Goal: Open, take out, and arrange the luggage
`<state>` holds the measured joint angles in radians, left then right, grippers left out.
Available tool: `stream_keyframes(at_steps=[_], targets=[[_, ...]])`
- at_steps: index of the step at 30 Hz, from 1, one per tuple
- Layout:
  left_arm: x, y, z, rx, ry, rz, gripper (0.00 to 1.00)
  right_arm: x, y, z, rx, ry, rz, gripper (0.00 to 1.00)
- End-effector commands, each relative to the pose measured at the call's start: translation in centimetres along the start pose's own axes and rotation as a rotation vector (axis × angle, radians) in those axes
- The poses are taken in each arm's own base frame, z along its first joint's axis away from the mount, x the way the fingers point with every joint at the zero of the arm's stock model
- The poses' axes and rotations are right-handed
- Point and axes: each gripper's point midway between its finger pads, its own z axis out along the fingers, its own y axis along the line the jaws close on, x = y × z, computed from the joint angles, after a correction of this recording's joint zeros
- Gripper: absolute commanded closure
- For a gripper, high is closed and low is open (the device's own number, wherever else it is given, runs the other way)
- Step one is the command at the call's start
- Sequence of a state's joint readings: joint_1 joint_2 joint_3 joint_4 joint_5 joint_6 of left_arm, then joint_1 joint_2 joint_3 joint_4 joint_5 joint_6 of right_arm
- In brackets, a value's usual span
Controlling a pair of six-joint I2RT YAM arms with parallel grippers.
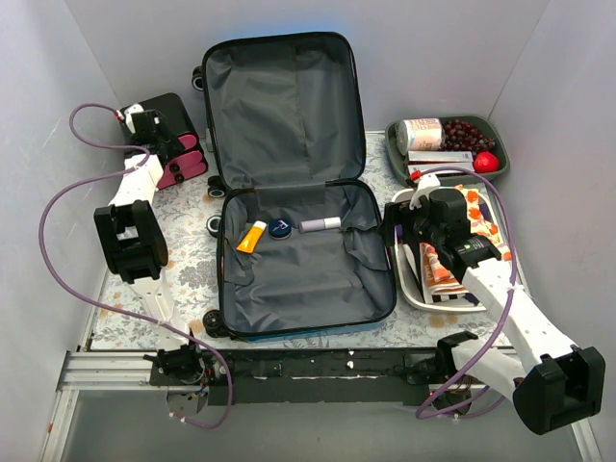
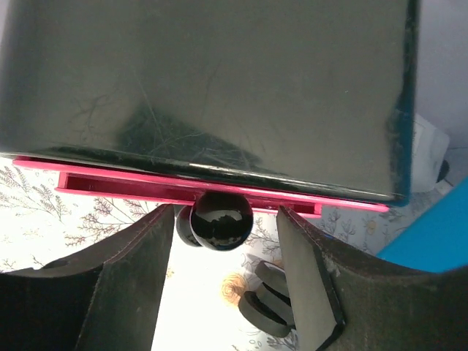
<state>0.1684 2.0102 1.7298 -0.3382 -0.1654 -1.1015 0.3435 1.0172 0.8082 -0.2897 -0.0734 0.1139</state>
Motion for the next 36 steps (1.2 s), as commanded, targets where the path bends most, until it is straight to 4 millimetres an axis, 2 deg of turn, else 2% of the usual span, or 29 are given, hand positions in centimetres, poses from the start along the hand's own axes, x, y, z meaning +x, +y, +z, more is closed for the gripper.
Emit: stream_keyframes(at_steps=[1,4,5,9,13,17,21,26,27,28,33,34,36], targets=[[-1.6,-0.1,0.2,-0.002,-0.046,0.029,0.44,-2.8,-0.1,-1.1,0.026,-0.087,-0.038,0.04],[-1.4,-0.3,0.4,0.011,-0.037,0.033,0.45,-2.9,-0.2,-1.2,0.033,-0.091,-0.038,0.04],[-1.3,-0.3,0.4,0.014,-0.033,0.037,0.51,-2.9,-0.3,-1.2,0.038,-0.088,-0.037,0.04],[-1.2,-0.2,0.3,0.016,-0.031,0.055,0.63,-2.7,-0.3,-1.3,0.039,-0.087,-0.033,0.04],[-1.4,-0.4,-0.1,0.031,-0.039,0.068,0.69,-2.5,-0.6,-1.3,0.051,-0.090,-0.024,0.04],[-1.4,-0.4,-0.3,0.037,-0.038,0.077,0.85,-2.2,-0.5,-1.3,0.049,-0.088,-0.017,0.04],[-1.2,-0.5,-1.9,0.061,-0.031,0.067,0.96,-2.0,-0.6,-1.4,0.054,-0.090,-0.019,0.04],[0.0,-0.6,-4.5,0.096,-0.009,0.014,0.97,-2.0,-0.4,-1.4,0.038,-0.093,-0.026,0.04],[1.2,-0.1,-4.7,0.090,0.015,0.004,0.97,-2.0,-0.2,-1.4,0.029,-0.093,-0.029,0.04],[0.7,-0.2,-5.7,0.100,-0.001,-0.009,0.96,-2.1,-0.2,-1.5,0.030,-0.097,-0.030,0.04],[1.7,0.4,-7.6,0.092,0.009,-0.053,0.94,-1.8,0.0,-1.7,0.012,-0.107,-0.034,0.04],[2.8,0.7,-7.7,0.091,0.034,-0.073,0.93,-1.8,0.1,-1.7,0.007,-0.111,-0.036,0.04],[3.6,0.3,-8.5,0.129,0.062,-0.080,0.91,-1.6,0.1,-1.7,0.005,-0.114,-0.034,0.04]])
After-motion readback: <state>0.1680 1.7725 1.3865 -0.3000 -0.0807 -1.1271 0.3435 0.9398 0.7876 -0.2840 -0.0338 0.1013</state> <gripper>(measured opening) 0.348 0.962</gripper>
